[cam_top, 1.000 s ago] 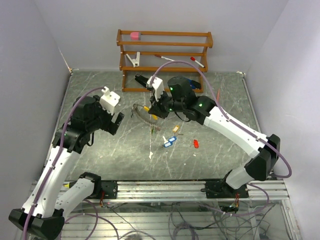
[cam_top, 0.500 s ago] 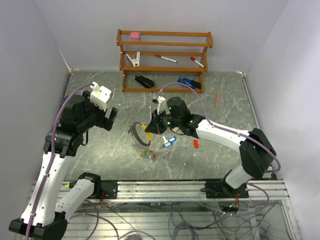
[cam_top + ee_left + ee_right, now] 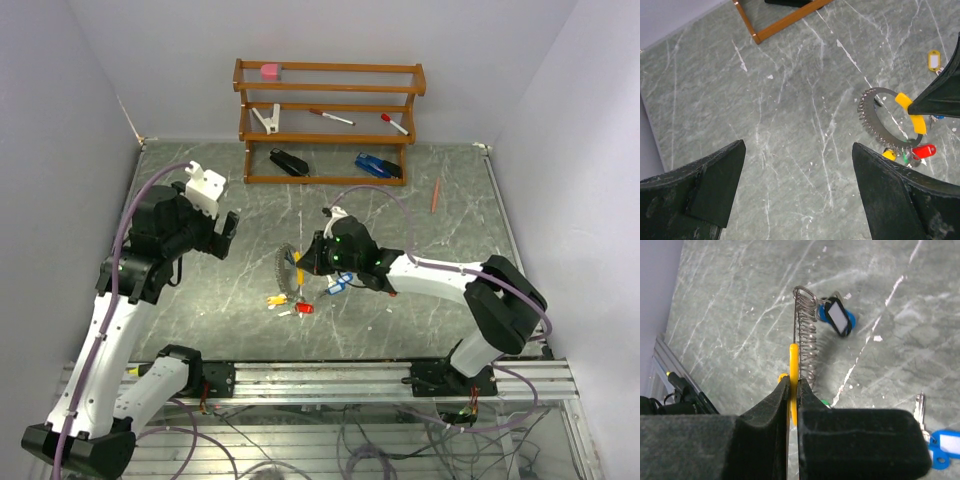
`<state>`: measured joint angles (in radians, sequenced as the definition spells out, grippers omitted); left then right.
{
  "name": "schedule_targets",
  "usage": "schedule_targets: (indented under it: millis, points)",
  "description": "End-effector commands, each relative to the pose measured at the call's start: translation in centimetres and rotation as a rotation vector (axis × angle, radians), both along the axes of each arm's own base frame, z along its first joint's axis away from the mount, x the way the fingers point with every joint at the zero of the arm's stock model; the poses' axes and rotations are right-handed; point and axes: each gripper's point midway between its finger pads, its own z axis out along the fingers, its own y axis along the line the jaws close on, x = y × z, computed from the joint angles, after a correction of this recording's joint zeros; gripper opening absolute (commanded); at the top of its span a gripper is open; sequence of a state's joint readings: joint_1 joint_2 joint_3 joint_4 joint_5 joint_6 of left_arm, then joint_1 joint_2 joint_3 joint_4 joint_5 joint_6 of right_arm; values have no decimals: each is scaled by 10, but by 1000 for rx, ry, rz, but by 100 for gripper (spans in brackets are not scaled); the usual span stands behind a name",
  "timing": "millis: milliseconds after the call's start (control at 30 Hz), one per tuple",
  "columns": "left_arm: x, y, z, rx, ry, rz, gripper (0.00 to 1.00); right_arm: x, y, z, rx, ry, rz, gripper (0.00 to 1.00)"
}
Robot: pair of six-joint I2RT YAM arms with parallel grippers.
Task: Put the keys on the keyring
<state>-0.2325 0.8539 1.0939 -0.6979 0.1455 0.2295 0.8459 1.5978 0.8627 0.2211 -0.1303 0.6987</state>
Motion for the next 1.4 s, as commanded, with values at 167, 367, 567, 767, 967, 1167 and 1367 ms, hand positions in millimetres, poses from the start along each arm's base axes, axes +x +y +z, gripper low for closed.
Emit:
schedule_targets:
  millis: [167,367,567,767,967,1167,1367]
  points:
    - [3,-11,-8,-46,16,-42,99,-17,-30,-24,-104,134,-124,3]
    - [5,-15,-12,-53,27,-59,99,-53,-56,-33,-215,240,-123,41]
    - [6,-18,-15,-53,46,-74,99,-61,-79,-21,-367,217,-118,51]
    - [4,-20,-21,-54,61,-86,99,-18,-82,4,-494,-40,-37,48]
    - [2,-17,-25,-42,80,-79,99,24,-80,-25,-585,-7,5,30]
    - [0,-18,-30,-43,90,-82,99,40,-80,-59,-563,140,-17,19]
    - [1,-20,-33,-47,99,-90,99,41,-66,-66,-544,211,-19,23]
